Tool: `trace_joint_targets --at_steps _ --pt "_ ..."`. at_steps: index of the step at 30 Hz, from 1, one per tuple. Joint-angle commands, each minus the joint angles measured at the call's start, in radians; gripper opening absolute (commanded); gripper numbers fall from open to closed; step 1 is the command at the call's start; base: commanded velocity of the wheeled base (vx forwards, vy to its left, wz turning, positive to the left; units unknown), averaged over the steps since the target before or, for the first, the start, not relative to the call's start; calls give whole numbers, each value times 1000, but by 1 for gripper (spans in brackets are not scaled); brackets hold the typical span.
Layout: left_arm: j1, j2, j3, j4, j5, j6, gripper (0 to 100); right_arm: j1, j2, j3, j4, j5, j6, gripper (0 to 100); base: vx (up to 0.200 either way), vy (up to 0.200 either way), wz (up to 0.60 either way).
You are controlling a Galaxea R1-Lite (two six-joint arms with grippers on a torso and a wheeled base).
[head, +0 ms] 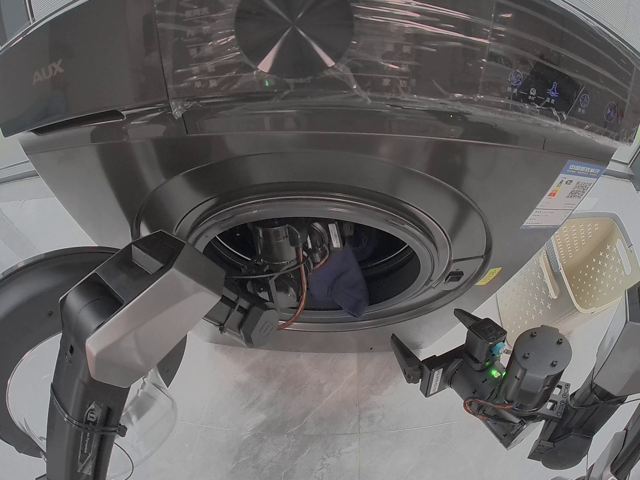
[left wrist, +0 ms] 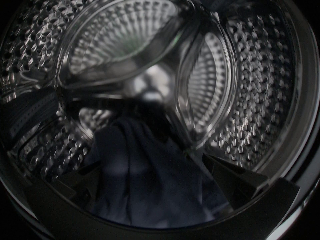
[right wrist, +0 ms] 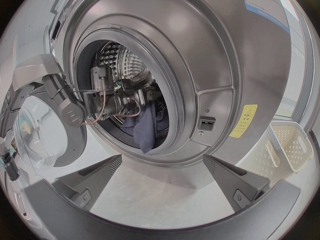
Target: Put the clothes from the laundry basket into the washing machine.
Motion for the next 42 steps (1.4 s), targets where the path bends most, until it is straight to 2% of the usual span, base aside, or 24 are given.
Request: trace_joint_targets --at_steps 1,5,10,11,13,14,19,21,24,31,37,39,42 --pt "-37 -121 229 61 2 -11 100 1 2 1 -1 0 -1 100 0 0 0" --pt "-40 -125 306 116 -15 -7 100 1 4 1 -1 0 -1 100 0 0 0" --pt "-28 -88 283 122 -18 2 100 3 4 0 -1 0 1 100 0 0 0" --pt "-20 -56 250 124 -18 16 0 3 4 0 -1 0 1 100 0 0 0" --pt "-12 -46 237 122 -18 22 0 3 4 0 -1 0 1 100 0 0 0" --pt "-2 -21 194 125 -20 35 0 3 4 0 -1 0 1 100 0 0 0" --pt "4 16 108 138 -23 36 0 3 4 0 -1 0 1 100 0 0 0" --pt "3 25 82 138 -23 33 0 1 4 0 -1 0 1 100 0 0 0" --pt "9 71 -66 130 -23 12 0 1 4 0 -1 0 3 100 0 0 0" --pt "52 142 -348 118 -4 -7 0 1 2 0 -1 0 3 100 0 0 0" --pt "58 194 -492 98 2 -7 0 0 -6 0 -1 0 3 100 0 0 0" --pt "58 221 -529 98 22 1 0 1 -6 0 -1 0 3 100 0 0 0" --pt "58 238 -529 101 26 6 0 1 -6 0 -1 0 3 100 0 0 0"
